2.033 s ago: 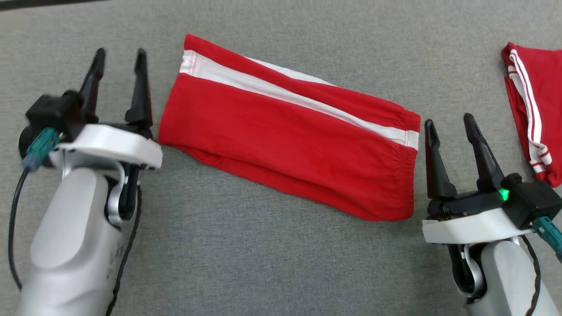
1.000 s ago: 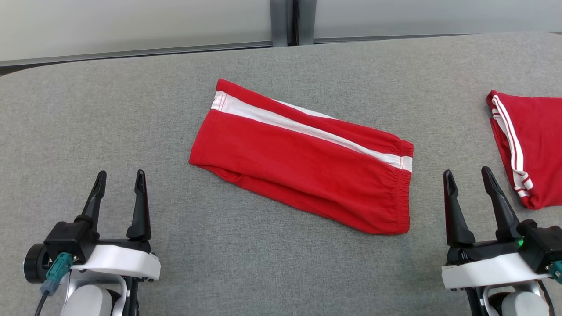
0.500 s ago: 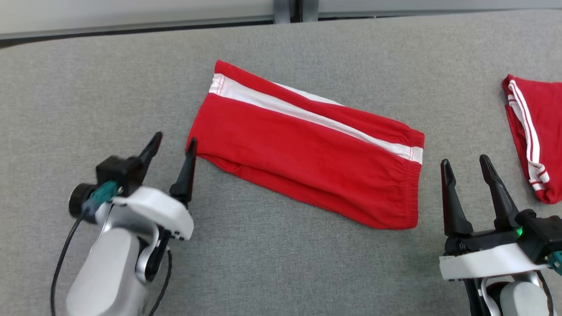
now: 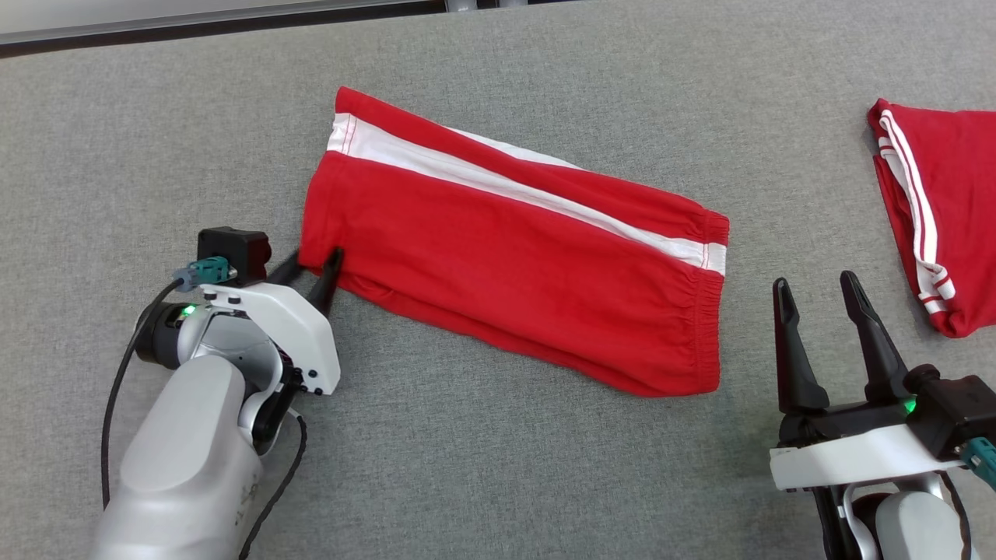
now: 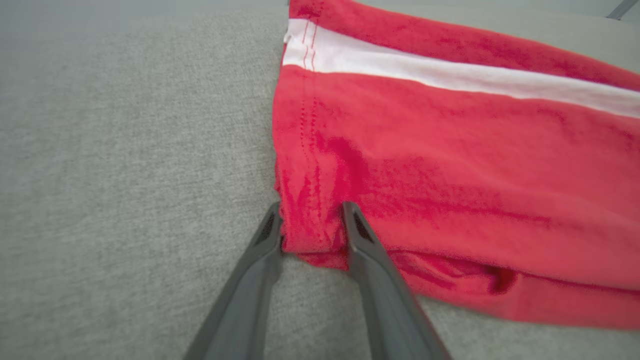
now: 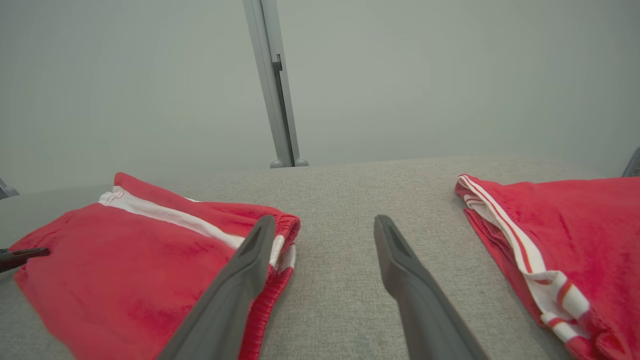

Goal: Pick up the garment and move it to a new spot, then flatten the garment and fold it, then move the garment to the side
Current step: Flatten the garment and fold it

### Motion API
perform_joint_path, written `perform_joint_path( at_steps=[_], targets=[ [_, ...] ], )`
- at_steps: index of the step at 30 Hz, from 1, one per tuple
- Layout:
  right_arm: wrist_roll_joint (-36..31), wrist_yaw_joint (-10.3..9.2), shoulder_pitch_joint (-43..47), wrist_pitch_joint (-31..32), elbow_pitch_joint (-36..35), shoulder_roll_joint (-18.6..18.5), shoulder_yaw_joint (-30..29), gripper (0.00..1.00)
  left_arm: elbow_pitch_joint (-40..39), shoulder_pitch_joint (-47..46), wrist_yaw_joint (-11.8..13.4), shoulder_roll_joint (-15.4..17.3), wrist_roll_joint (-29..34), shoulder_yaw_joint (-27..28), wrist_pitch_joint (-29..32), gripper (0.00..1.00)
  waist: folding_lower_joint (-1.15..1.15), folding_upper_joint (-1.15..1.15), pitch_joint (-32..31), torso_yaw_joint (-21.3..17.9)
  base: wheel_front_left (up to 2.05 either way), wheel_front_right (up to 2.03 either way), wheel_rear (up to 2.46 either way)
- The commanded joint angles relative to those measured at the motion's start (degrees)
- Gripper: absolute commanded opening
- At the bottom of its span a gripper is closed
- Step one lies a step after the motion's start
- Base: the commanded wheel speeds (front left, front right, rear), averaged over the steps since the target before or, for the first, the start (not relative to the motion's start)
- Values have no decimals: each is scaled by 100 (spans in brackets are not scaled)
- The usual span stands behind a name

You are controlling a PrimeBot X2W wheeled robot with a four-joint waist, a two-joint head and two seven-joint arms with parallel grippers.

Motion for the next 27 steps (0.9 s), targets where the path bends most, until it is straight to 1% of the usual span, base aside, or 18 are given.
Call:
perform_joint_path(
  at_steps=[1,7,10,16,20,22,23,24,27],
  targets=[
    [30,-3,-51,-58,36,-4,-12,100,134,101,-28,27,17,-88,35,0,0,0,-9,8,0,0,0],
    [4,-3,-82,-55,103,-4,103,100,-14,377,97,63,-73,20,-316,0,0,0,-63,93,0,0,0],
    [-1,-3,-49,-32,134,-32,118,100,-225,734,203,37,-172,138,-572,0,0,0,-117,207,0,0,0],
    [-8,-3,96,47,122,-71,36,100,-908,1785,416,-58,-457,346,-870,0,0,0,-318,530,0,0,0],
    [-14,-3,221,109,73,-101,-43,100,-1515,2380,582,-65,-527,388,-863,0,0,0,-459,709,0,0,0],
    [-23,-3,273,152,39,-110,-86,100,-1797,2527,615,-85,-555,370,-867,0,0,0,-511,773,0,0,0],
    [-35,-3,303,169,24,-120,-100,100,-1912,2582,630,-79,-533,350,-871,53,0,0,-536,780,0,0,0],
    [-33,-3,326,196,10,-125,-106,100,-2010,2629,653,-74,-507,337,-890,100,0,0,-555,775,0,0,0],
    [-90,-3,367,254,-58,-139,-110,100,-2248,2732,788,-65,-411,375,-1118,100,0,0,-613,737,0,0,0]
  ],
)
